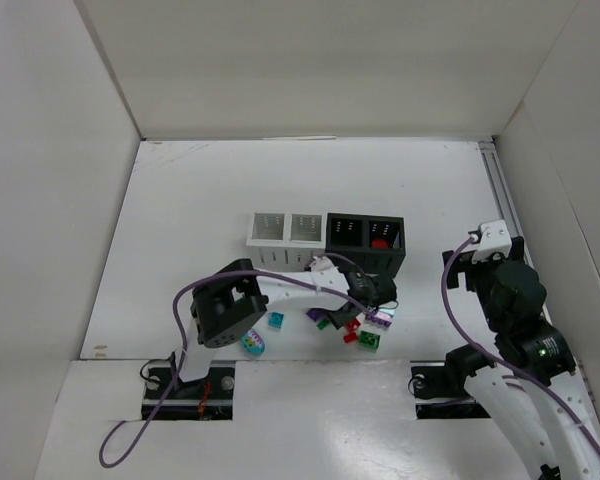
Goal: Sort the legos into containers by color
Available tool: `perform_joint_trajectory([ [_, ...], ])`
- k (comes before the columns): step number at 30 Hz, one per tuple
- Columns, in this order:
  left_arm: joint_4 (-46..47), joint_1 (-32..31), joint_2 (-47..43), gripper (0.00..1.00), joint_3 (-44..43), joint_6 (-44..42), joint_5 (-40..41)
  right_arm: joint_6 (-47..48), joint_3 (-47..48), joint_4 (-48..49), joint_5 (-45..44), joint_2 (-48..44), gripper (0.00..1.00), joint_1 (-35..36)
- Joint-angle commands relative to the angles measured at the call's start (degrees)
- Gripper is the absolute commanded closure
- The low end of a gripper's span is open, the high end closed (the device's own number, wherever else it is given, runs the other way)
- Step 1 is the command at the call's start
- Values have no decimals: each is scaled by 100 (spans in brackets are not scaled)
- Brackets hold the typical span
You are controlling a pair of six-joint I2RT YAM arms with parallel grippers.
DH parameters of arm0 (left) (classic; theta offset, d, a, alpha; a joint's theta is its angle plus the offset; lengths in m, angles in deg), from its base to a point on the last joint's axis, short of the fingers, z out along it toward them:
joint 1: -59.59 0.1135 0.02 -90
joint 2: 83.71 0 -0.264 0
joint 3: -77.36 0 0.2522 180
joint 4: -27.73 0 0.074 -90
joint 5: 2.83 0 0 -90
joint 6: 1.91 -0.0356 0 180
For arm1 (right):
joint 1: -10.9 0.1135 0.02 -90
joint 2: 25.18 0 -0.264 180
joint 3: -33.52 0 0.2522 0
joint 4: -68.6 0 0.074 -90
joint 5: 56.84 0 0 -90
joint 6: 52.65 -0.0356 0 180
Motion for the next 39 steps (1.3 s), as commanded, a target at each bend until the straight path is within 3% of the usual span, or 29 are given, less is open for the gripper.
perform_joint_trajectory([
  [1,-958,-350,-483,79,-380,265,479,22,19,144,-44,-58,1,-32],
  [5,-1758,-666,-860,80,-837,398,1241,22,19,144,-44,-111,1,-32],
  [8,-1690,-720,-1177,83,-890,267,1691,22,19,206,-44,-163,1,-32],
  [13,-1664,-720,-1389,83,-1434,-154,3491,22,-34,206,-96,-295,1,-32],
  [15,-1348,-720,-1319,82,-1751,-1115,4089,22,-34,258,-148,-348,1,-32],
  [18,-32,-650,-1196,81,-1883,-2480,5066,22,-34,258,-149,-471,1,-32],
  [19,938,-589,-1196,78,-1814,-2981,5320,22,-34,258,-149,-532,1,-32],
  [20,1521,-388,-1196,77,-1605,-4152,5322,22,-86,258,-149,-533,1,-32],
  [22,2726,-141,-1196,77,-1375,-5414,5148,22,-86,258,-202,-585,1,-32],
  [23,3932,-18,-1274,79,-1209,-5960,4607,22,-86,258,-202,-638,1,-32],
  [24,4501,227,-1336,79,-1007,-6818,4236,22,-86,258,-254,-638,1,-32],
  [27,5954,484,-1503,80,-312,-7361,2969,22,-86,206,-368,-638,1,-32],
  [33,6309,546,-1004,80,-503,-8065,2406,-31,-86,153,-439,-638,1,-32],
  [39,6309,546,-659,80,-714,-8198,2009,-31,-86,101,-439,-533,1,-32],
])
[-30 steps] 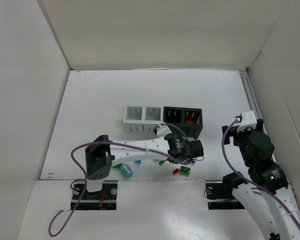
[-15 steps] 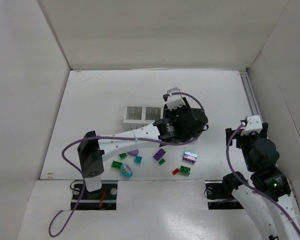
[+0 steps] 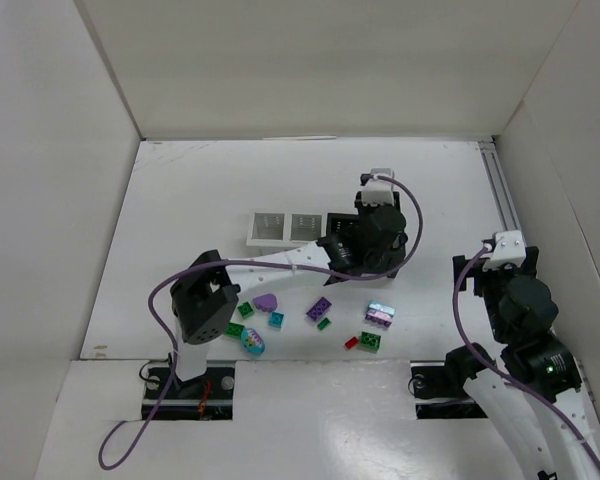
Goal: Sort the legos into containers by color
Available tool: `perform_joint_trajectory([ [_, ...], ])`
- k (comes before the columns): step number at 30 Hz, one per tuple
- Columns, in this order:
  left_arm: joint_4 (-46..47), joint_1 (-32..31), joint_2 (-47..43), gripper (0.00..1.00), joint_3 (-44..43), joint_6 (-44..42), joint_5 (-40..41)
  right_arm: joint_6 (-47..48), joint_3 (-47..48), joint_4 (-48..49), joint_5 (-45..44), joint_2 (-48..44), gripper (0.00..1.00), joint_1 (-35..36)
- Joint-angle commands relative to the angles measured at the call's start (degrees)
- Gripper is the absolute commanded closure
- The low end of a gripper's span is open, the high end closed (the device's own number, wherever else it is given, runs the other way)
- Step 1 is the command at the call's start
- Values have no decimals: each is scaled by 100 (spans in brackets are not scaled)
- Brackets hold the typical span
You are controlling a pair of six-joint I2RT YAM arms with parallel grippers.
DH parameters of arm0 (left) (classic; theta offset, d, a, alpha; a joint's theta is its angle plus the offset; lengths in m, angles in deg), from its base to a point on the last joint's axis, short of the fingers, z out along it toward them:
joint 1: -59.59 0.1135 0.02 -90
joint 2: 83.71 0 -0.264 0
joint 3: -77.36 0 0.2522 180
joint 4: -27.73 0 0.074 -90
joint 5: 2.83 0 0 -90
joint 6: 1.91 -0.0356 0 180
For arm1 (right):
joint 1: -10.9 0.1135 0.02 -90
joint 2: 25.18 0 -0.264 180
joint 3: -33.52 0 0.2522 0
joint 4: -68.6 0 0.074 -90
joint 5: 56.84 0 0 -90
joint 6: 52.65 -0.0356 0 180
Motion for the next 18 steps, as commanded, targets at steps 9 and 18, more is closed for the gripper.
perform_joint_trajectory([
  [9,282,101,170,63,-168,-301,-721,-84,-8,89,-186,51,1,-32],
  [18,230,101,-260,31,254,-248,-835,293,45,203,489,375,1,-32],
])
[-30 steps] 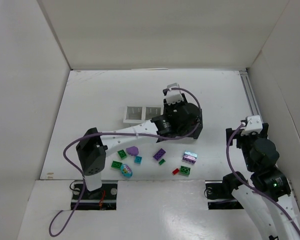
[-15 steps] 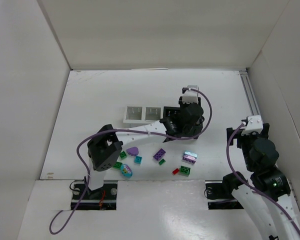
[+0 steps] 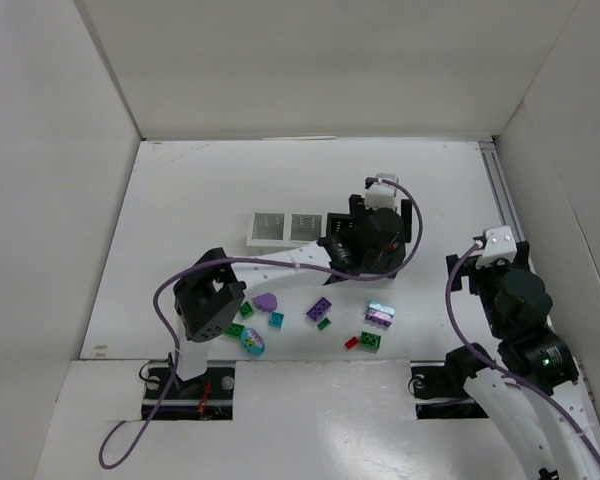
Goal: Sort the legos into containers by color
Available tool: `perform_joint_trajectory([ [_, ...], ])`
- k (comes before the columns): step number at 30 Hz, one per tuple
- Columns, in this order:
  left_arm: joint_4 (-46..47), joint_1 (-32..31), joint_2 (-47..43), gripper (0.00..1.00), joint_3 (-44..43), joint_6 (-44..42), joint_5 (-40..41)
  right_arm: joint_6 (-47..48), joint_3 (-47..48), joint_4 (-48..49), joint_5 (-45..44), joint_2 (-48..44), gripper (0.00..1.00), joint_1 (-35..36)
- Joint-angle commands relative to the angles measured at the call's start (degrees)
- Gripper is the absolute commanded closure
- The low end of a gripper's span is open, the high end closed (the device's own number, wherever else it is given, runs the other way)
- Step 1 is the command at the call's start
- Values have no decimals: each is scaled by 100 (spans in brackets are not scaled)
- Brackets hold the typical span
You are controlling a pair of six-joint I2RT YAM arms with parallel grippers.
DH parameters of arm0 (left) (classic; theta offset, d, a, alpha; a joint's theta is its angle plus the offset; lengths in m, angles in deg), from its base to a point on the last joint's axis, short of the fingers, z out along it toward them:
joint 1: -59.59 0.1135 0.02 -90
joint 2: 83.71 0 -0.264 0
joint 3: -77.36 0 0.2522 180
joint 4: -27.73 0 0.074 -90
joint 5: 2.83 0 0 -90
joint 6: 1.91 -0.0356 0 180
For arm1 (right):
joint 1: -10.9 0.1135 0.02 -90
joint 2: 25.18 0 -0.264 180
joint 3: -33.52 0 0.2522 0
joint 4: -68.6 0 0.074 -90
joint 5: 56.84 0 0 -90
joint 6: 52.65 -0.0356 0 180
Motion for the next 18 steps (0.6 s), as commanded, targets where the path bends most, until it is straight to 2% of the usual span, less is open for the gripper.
perform_joint_trajectory([
  [1,-10,9,-732,23,197,58,-53,302,45,260,749,280,1,-32],
  [3,-152,9,-1014,12,513,128,-53,643,45,567,1453,612,3,-32],
  [4,-292,9,-1398,0,644,129,-105,707,45,568,1796,780,4,-32],
  [5,-397,9,-1620,0,794,207,-166,803,106,638,2469,990,4,-32],
  [8,-1150,9,-2592,0,1426,559,-105,1163,221,472,3438,1773,7,125],
  [12,-2286,9,-3755,0,2235,1085,-324,1770,124,392,4319,2187,7,915],
  [14,-2682,9,-4195,0,2762,1656,-325,1832,177,235,4401,2554,7,1731],
  [15,-3067,9,-4623,0,2929,1876,-264,1745,246,234,4148,2696,8,2030],
  [16,-3236,9,-4845,0,3079,2078,-264,1684,247,182,4050,2836,8,2660],
  [18,-3779,9,-5467,0,3474,2790,-97,1490,247,234,3752,3215,10,3269],
])
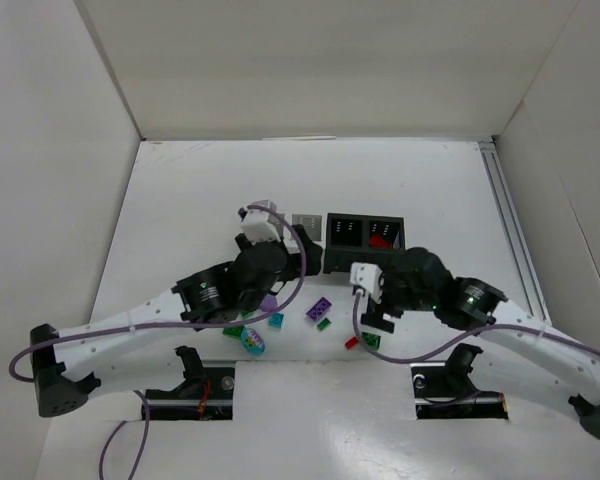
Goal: Sort the legos into containers by color
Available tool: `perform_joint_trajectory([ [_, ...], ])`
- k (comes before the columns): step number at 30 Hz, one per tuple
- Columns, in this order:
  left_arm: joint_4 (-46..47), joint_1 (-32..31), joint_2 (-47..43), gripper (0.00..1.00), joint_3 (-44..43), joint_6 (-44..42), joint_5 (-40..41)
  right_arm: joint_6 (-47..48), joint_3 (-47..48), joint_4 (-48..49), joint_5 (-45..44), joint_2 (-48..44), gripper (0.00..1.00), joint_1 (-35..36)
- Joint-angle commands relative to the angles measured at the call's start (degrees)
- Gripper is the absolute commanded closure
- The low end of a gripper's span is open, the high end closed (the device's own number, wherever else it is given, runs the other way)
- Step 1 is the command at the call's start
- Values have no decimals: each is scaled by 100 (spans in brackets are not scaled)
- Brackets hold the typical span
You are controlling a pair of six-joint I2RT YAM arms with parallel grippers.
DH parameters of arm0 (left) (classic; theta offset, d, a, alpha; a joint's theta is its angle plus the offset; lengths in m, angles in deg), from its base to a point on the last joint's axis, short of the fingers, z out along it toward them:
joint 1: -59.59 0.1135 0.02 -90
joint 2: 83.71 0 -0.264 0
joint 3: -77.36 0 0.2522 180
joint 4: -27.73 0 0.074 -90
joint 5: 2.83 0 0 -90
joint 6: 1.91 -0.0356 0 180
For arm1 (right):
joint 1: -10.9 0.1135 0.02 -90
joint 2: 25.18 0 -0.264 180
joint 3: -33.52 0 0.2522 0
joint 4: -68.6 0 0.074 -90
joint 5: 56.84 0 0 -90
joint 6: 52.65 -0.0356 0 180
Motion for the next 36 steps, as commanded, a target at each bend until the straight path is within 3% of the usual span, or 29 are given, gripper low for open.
perform_joint_trajectory([
  [1,-1347,7,-677,0,544,1204,187,-8,199,161,94,431,10,948],
  [4,-1418,7,-1414,0,993,1417,188,-166,199,312,-55,1045,11,1617],
  [11,-1550,59,-2384,0,1398,1610,188,-429,-3,708,41,2145,18,1803],
  [17,-1725,59,-2385,0,1512,1663,188,-543,-170,901,41,2769,18,1935],
  [23,-1831,59,-2078,0,1389,1663,188,-850,-222,823,-670,3042,18,1935],
  [27,-1831,59,-1945,0,1389,1724,241,-1045,-346,734,-908,3104,24,1935],
  [36,-1779,59,-1840,0,1328,1724,241,-966,-592,1699,-734,3165,29,1935],
])
